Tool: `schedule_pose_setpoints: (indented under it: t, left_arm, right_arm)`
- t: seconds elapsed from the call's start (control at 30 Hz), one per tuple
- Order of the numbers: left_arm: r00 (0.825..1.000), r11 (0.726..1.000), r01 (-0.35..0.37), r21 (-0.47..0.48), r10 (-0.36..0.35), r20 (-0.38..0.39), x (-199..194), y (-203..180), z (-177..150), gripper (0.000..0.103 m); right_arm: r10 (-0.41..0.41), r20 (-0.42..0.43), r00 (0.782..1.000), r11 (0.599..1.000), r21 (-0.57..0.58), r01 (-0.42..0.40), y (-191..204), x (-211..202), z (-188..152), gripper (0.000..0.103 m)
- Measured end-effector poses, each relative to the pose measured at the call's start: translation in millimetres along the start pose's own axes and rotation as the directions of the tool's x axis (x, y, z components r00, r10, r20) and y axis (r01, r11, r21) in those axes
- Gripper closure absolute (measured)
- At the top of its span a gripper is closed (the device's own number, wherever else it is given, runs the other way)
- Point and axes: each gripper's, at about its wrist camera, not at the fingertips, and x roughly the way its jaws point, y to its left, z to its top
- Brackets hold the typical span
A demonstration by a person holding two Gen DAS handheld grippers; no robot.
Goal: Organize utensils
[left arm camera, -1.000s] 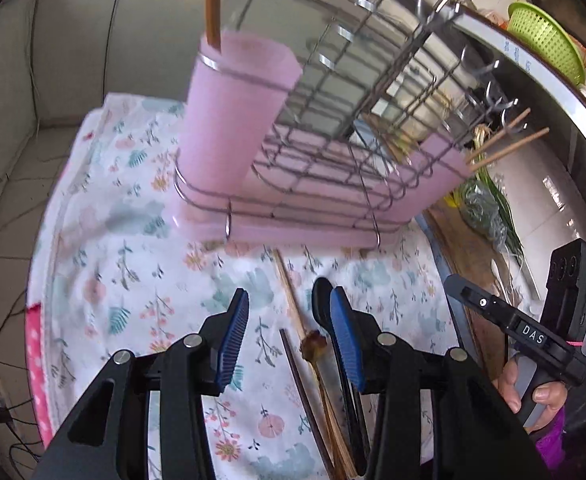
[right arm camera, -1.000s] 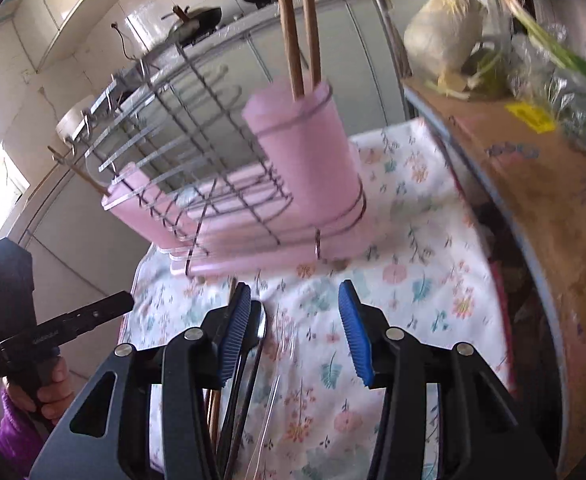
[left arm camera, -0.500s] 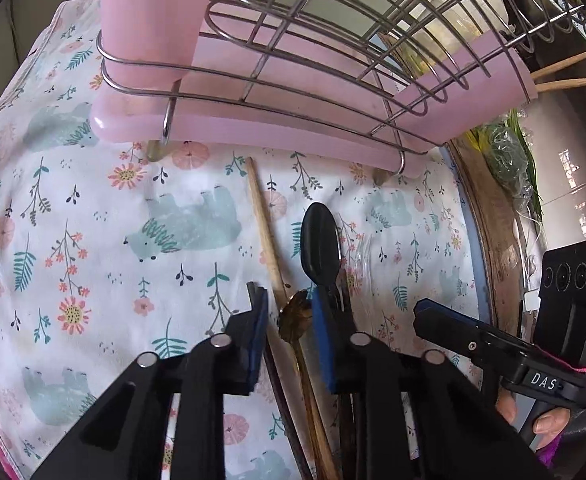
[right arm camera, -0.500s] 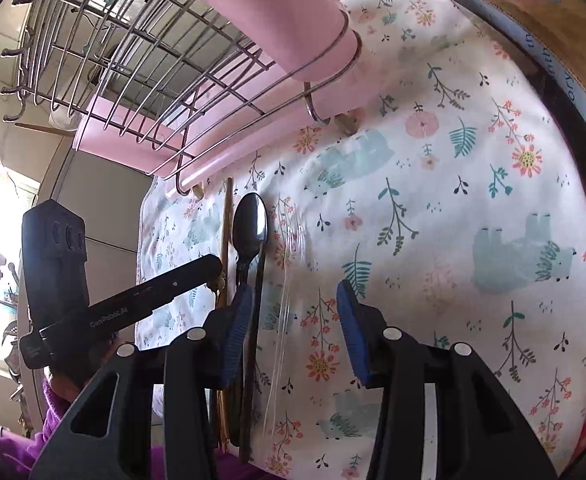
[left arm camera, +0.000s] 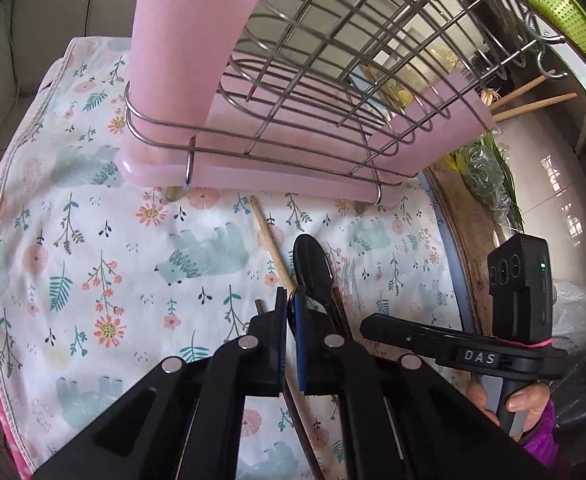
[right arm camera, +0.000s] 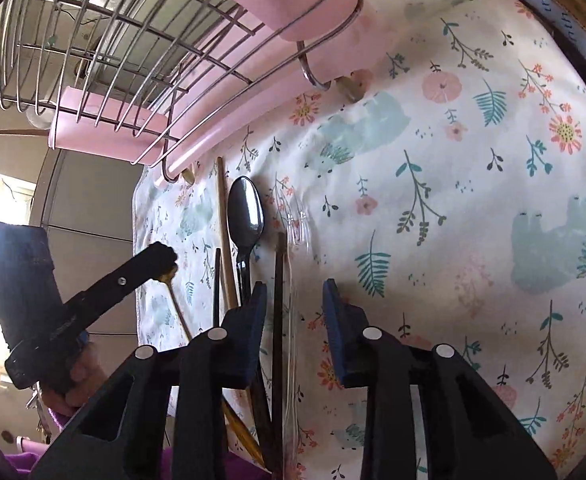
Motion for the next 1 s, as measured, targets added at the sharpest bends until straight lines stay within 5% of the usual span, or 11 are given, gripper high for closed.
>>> schedule_pose_setpoints:
  t: [0.2,0.33,0.6,0.8,0.9,1.0]
  left_arm:
    - [0.999,1.000,0.001,0.022,-0.002,0.044,-16.6,0.7,3.0,0.100]
    - [0.996,0.999,-0.020,0.035,0.017,0.084,-30.0,1.5,4.7,0.100]
    - [0.960,0.991,-0.110,0.080,0.085,0.268,-85.4,-8.5,6.3,0.100]
    - [0.886,0.979,-0.184,0.092,0.124,0.448,-141.3,-26.8,11.9,0.100]
    - [0.829,0.970,-0.227,0.085,0.147,0.540,-171.5,-35.5,20.0,0.100]
    - [0.754,0.952,-0.298,0.076,0.186,0.630,-194.8,-48.2,31.0,0.100]
  right_arm:
    - [-0.054,-0.005,0.999,0.998,-0.038,0.053,11.5,13.1,4.3,0.095]
    - [-0.045,0.020,0.999,0.998,-0.050,0.046,15.0,14.7,1.4,0.097]
    - [0.011,0.211,0.977,0.992,-0.124,0.016,30.0,-22.4,-16.9,0.097]
    - [0.068,0.436,0.897,0.970,-0.239,0.042,54.0,-78.9,-30.3,0.097]
    - [0.103,0.557,0.824,0.957,-0.281,0.070,69.5,-109.0,-28.7,0.097]
    - [0.143,0.654,0.743,0.944,-0.316,0.097,78.4,-143.5,-21.6,0.097]
